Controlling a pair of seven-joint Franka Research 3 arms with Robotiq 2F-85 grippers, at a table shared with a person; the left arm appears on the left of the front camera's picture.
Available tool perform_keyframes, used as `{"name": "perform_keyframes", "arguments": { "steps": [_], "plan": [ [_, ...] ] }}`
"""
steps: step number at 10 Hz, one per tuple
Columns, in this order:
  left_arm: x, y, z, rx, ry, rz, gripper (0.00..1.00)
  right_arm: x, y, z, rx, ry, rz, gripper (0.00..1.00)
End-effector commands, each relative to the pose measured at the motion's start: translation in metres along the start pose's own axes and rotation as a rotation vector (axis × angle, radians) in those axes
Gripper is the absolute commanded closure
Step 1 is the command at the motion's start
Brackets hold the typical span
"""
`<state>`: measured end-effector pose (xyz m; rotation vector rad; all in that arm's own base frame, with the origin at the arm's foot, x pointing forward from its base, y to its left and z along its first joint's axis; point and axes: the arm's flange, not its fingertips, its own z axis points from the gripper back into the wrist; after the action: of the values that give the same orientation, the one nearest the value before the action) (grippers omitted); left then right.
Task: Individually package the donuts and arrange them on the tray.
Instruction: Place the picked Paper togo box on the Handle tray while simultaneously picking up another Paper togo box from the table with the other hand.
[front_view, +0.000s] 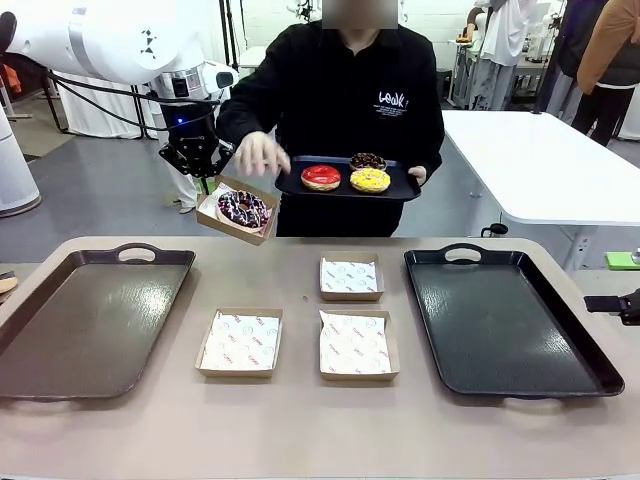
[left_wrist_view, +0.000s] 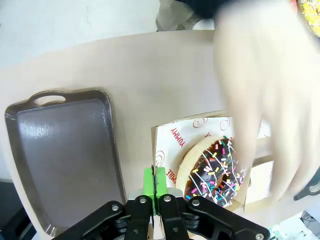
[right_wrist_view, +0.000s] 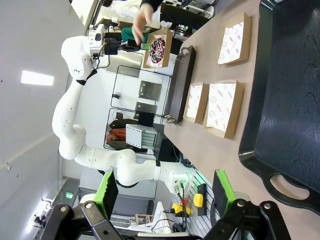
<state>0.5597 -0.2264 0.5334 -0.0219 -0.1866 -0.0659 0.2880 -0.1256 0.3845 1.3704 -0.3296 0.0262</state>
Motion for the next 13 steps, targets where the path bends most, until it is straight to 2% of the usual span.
{"name": "perform_keyframes", "arguments": {
  "steps": [1, 7, 9, 11, 13],
  "plan": [
    [0.000, 0.002, 0.001, 0.001, -0.002, 0.003, 1.00, 0.001, 0.000, 0.000, 0.011, -0.009, 0.010, 0.00],
    [0.000, 0.000, 0.000, 0.000, 0.000, 0.000, 0.99, 0.000, 0.000, 0.000, 0.000, 0.000, 0.000, 0.00],
    [-0.004, 0.021, 0.005, -0.028, 0.006, -0.032, 0.99, 0.036, 0.032, -0.029, -0.142, 0.049, -0.005, 0.00],
    [-0.016, 0.057, 0.009, -0.056, 0.003, -0.041, 0.99, 0.079, 0.063, -0.062, -0.244, 0.093, -0.032, 0.00],
    [-0.030, 0.092, 0.007, -0.097, -0.003, -0.040, 0.99, 0.121, 0.083, -0.113, -0.393, 0.088, -0.019, 0.00]
  ]
}}
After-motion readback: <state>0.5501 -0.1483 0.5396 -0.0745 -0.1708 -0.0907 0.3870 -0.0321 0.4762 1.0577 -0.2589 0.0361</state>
